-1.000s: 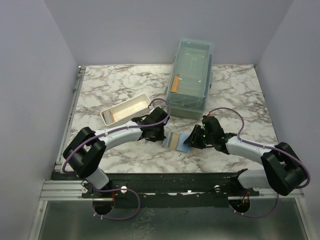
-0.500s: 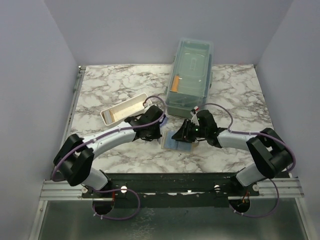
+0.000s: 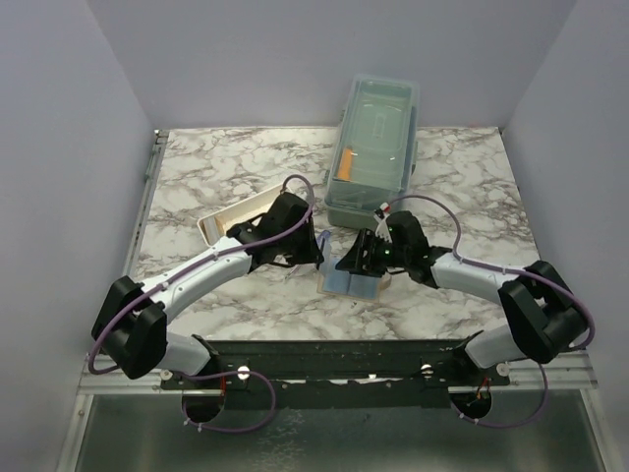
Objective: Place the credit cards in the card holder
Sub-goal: Turn over the card slot in the card holder, then insert the credit card into the card holder.
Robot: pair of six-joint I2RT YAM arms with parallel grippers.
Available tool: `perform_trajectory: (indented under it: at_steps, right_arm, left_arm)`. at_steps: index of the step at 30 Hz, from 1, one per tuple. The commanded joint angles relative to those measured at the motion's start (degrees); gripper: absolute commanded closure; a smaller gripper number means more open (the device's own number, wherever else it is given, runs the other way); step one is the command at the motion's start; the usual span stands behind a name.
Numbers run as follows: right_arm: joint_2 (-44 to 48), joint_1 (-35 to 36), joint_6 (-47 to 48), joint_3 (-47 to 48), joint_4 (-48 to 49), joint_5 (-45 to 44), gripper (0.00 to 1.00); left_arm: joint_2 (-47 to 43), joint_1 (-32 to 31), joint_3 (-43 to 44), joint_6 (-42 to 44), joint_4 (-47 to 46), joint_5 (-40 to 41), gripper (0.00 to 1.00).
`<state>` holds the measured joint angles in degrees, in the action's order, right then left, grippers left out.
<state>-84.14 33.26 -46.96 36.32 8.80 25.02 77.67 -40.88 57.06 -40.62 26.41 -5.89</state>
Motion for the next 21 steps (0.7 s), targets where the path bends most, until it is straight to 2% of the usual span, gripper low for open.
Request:
perform_trajectory:
  at_steps: [1,5,9,12,17,21]
  right_arm:
    - [3.8,-0.3,1.8,-3.1,-2.2,-3.7,0.39]
    - [6.4,-0.3,1.2,-4.6,1.1,-2.0,0.29]
    - [7.1,-0.3,1.5,-2.7,-0.7,-1.8,0.29]
    - [11.3,-0.4,-0.7,-4.3,1.5,-0.4,0.32]
    - [21.3,-0.5,-8.5,-12.4,14.6,2.9,0.37]
    - [23.1,-0.5,-14.8,-17.4,26.1,4.1,0.43]
  left_arm:
    - [1.8,-0.1,-2.7,-0.2,-6.4,-10.4,1.00]
    - [1.5,-0.2,-4.1,-1.0,-7.8,-10.2,1.00]
    - [-0.6,-0.2,-5.2,-0.4,-8.7,-9.7,1.00]
    - [-2.5,-0.1,-7.6,-0.4,-12.3,-12.3,1.00]
    - [-6.7,0.8,-14.2,-6.3,-26.5,-17.0,1.00]
    - [-9.8,1.3,-20.3,-12.6,-40.1,-19.4,1.00]
